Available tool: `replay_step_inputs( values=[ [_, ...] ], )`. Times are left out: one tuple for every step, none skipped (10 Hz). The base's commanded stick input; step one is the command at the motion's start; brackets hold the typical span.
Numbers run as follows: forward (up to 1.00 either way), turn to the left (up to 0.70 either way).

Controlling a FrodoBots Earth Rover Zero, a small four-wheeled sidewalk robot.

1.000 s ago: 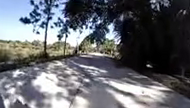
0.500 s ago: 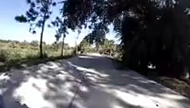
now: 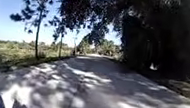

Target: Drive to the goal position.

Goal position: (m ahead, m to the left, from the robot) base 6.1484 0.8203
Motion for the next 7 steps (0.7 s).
replay_step_inputs(
  values=[
    [0.7, 0.0],
    [0.7, 0.0],
    [0.7, 0.0],
    [0.7, 0.0],
    [0.7, 0.0],
    [0.7, 0.0],
    [0.7, 0.0]
  ],
)
